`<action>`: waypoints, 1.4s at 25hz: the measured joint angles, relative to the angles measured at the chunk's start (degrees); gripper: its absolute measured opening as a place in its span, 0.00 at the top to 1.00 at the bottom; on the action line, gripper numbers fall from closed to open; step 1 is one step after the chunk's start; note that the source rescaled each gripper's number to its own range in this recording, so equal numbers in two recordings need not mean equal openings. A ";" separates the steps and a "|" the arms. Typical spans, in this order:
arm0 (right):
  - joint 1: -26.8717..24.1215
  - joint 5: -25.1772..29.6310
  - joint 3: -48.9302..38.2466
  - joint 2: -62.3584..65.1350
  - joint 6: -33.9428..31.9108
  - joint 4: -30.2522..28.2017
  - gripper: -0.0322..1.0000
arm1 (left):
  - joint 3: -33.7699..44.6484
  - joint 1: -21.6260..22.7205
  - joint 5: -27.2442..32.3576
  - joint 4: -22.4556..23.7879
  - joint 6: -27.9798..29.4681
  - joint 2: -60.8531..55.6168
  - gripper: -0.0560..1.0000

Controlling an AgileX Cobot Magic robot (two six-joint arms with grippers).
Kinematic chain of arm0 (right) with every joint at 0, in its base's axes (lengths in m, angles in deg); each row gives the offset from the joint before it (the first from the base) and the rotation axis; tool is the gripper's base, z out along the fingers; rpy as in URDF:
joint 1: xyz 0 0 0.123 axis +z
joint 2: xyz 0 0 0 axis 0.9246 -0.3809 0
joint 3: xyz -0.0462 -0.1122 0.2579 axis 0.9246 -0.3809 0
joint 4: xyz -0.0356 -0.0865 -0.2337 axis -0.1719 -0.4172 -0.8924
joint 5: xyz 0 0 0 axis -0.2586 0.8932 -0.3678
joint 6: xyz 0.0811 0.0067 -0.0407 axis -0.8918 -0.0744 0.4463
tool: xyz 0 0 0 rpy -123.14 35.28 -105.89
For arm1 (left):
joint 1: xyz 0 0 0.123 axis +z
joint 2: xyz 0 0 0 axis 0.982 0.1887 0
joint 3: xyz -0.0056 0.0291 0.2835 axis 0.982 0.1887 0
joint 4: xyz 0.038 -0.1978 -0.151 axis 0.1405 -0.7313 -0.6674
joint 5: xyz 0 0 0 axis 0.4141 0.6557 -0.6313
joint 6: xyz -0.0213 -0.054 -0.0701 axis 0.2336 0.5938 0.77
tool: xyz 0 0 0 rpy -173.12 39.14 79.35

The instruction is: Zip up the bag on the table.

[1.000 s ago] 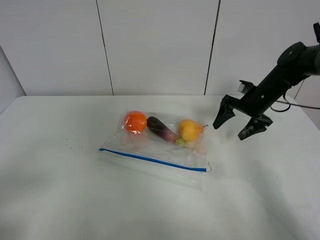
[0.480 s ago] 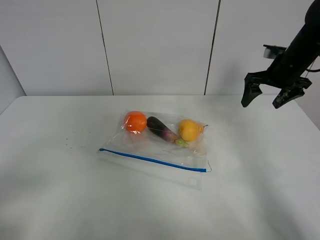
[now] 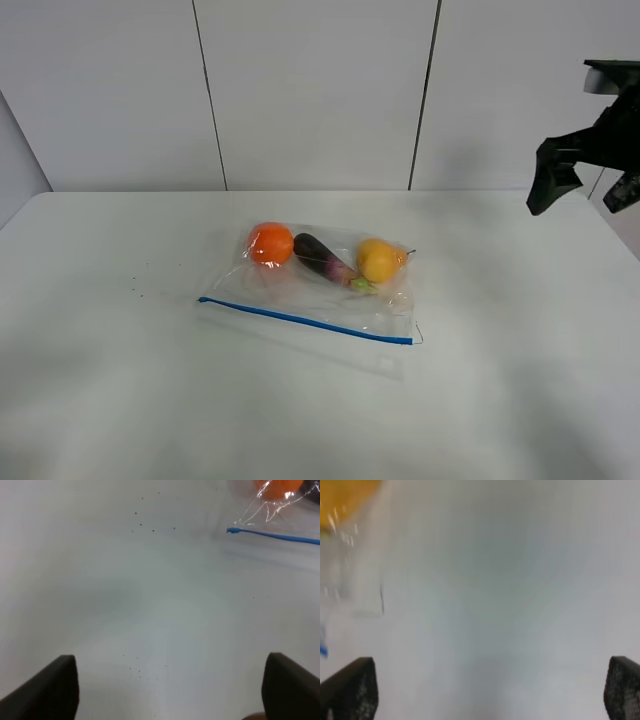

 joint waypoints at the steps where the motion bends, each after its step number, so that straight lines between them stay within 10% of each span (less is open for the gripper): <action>1: 0.00 0.00 -3.09 2.65 0.00 -0.15 0.00 | 0.00 0.00 0.00 0.00 0.00 0.00 0.01; 16: 0.00 -7.42 -46.59 50.59 -0.23 -0.86 0.00 | 0.00 0.00 0.00 0.05 0.00 0.00 0.01; 35: 0.00 -10.30 -52.24 90.36 -3.90 -4.05 0.00 | 0.00 0.00 0.00 0.11 0.00 0.00 0.01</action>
